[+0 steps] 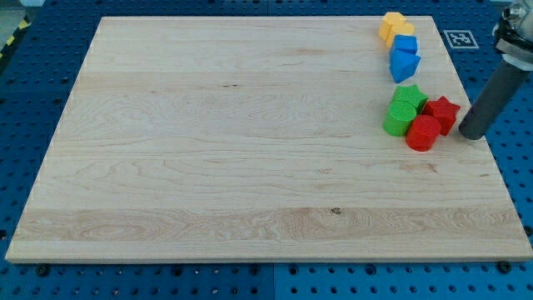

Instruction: Point your arm at yellow heart

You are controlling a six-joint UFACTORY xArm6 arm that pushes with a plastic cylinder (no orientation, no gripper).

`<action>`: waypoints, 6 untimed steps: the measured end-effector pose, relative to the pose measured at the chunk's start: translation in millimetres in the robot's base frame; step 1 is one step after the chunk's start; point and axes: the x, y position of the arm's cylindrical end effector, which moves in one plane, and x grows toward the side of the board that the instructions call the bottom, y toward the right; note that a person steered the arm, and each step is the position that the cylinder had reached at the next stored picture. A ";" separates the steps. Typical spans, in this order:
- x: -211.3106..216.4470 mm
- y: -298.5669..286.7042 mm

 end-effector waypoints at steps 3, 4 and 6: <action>-27.0 7.0; -55.0 12.8; -143.4 13.4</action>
